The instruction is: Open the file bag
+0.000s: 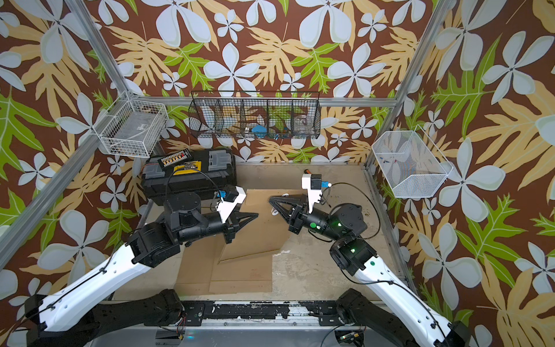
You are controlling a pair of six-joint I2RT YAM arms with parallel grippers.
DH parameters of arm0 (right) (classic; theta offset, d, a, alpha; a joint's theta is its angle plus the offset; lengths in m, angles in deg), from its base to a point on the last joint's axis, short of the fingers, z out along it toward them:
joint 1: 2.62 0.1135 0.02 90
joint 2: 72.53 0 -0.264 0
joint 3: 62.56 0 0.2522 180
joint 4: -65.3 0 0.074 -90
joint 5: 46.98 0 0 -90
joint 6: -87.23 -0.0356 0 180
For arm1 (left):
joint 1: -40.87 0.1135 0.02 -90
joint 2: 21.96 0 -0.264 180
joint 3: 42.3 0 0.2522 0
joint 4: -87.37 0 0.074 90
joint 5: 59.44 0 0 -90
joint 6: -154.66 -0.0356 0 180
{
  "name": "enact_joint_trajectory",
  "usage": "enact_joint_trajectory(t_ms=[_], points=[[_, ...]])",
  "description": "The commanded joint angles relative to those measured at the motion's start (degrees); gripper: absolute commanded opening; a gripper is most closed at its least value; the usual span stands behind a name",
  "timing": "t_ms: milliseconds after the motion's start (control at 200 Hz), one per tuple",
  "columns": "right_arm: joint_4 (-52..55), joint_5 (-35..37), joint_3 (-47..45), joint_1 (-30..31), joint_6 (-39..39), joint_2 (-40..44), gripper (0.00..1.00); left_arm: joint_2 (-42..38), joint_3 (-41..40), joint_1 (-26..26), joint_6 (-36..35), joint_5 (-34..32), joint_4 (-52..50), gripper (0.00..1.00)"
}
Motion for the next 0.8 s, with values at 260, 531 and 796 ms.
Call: enact_joint_trajectory(t_ms=[260,531,796], points=[[8.77,12.53,-2.80,0.06,4.62,7.32,0.22,-1.28,-1.00,-0.07,-11.54,-21.46,4.43,0.00],[5.22,6.94,-0.73,0.06,-1.23,2.71,0.40,-0.22,0.22,-0.11,-19.93,-26.77,8.16,0.00],[-4.45,4.33,-0.40,0.05,-9.83,-3.11,0.52,0.93,1.08,-0.12,-20.10,-25.79,8.71,0.00]])
